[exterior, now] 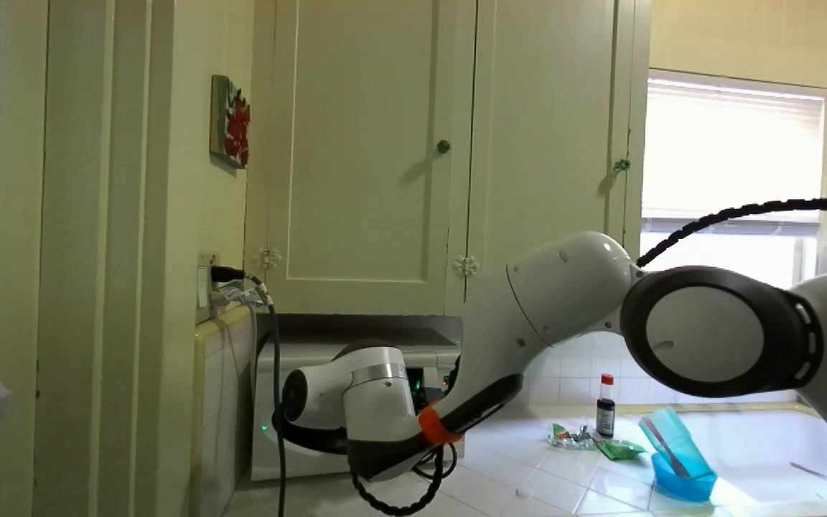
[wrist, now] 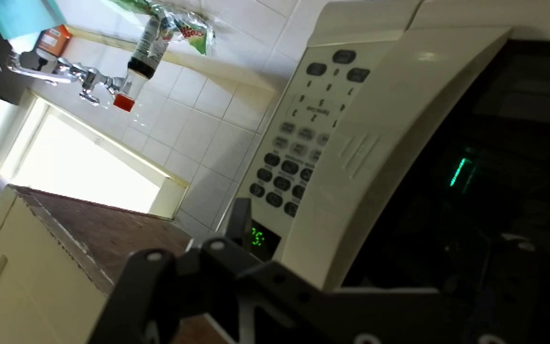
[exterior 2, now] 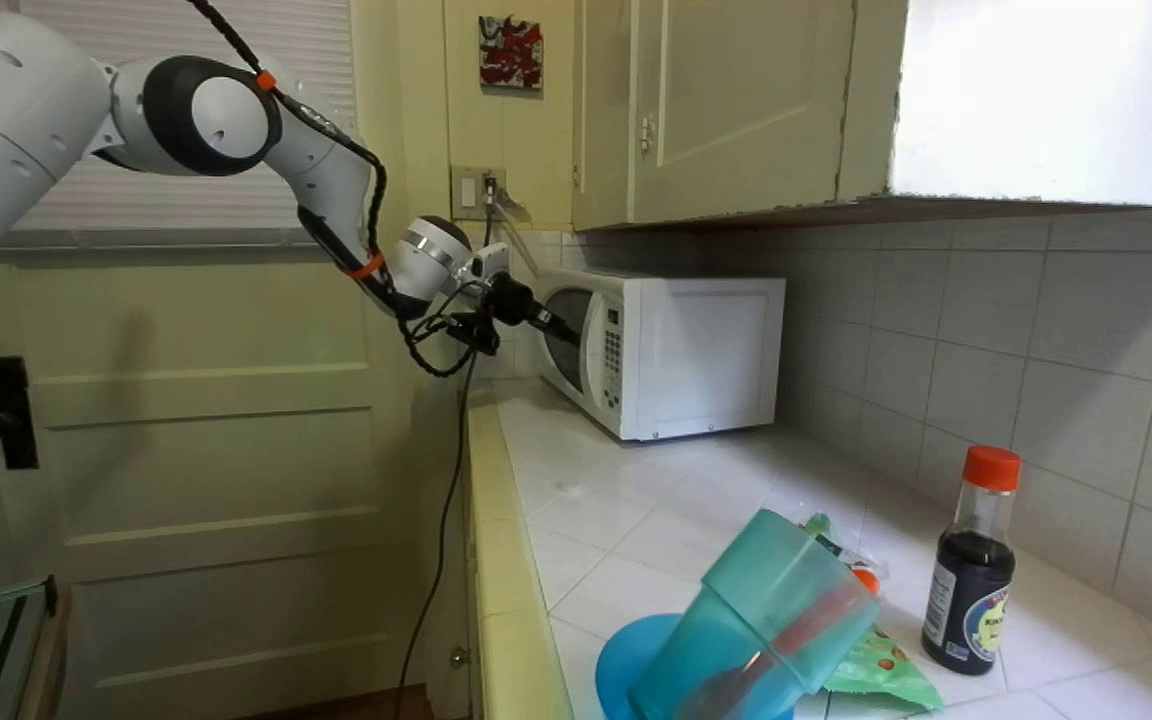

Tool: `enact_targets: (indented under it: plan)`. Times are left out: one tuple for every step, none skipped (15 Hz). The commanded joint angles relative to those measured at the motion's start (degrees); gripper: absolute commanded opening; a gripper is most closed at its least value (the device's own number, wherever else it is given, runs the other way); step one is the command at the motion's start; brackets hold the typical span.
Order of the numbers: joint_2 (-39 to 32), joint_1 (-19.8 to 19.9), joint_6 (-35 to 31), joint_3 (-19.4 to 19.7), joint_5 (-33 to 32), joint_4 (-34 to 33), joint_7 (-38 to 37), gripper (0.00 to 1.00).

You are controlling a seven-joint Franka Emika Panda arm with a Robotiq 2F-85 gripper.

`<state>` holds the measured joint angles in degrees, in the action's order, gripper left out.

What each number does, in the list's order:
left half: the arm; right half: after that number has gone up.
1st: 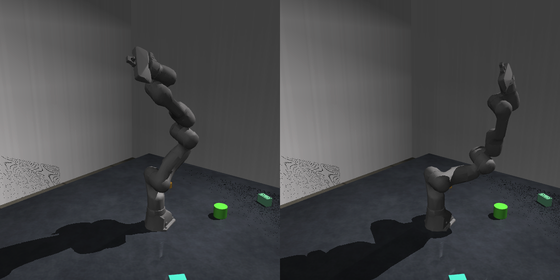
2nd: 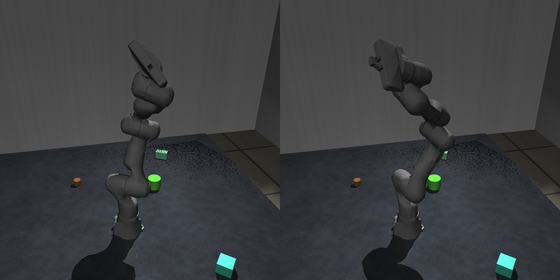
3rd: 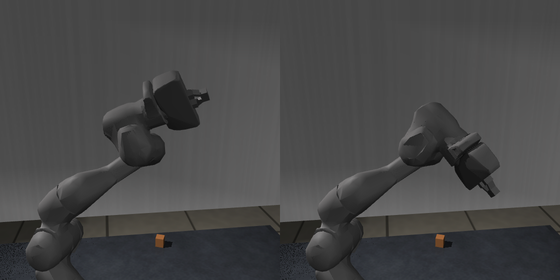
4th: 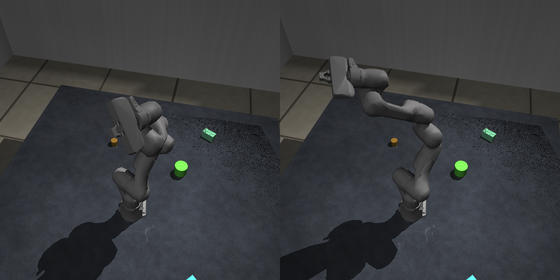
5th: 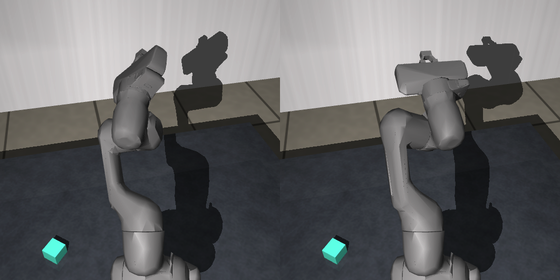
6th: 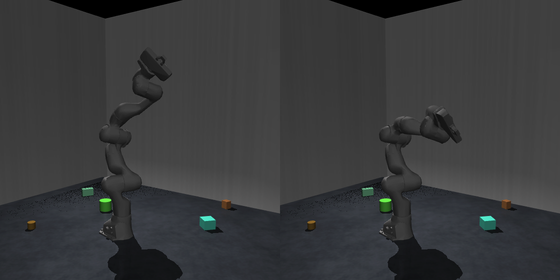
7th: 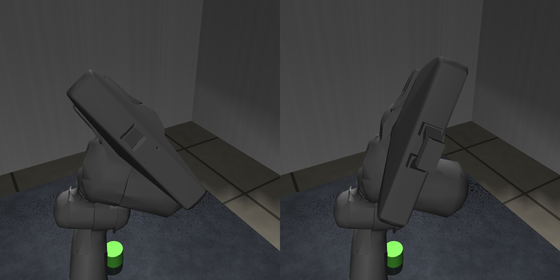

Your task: Open the microwave

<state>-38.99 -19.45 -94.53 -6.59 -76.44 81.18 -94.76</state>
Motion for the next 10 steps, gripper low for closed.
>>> enact_targets:
  plan:
    - [-0.67, 1.42, -2.92, -0.35, 1.26, -0.02, 0.33, 1.00]
    - [-0.55, 1.83, -3.57, -0.52, 1.88, 0.35, 0.49, 1.00]
    - [-0.50, 1.94, -3.60, -0.54, 2.28, 0.63, 0.39, 1.00]
    - [-0.43, 1.97, -3.74, -0.50, 2.42, 0.87, 0.16, 1.00]
    - [-0.30, 2.12, -3.92, -0.60, 2.91, 1.18, 0.12, 1.00]
    - [-0.17, 2.07, -3.79, -0.52, 3.14, 1.48, -0.10, 1.00]
    - [0.24, 2.10, -3.42, -0.42, 3.72, 2.11, -0.75, 1.00]
    - [0.61, 2.26, -3.43, -0.47, 4.47, 2.67, -1.04, 1.00]
    - [0.94, 2.33, -3.03, -0.55, 5.58, 3.21, -1.14, 1.00]
    - [1.11, 2.34, -2.58, -0.39, 6.42, 3.66, -1.61, 1.00]
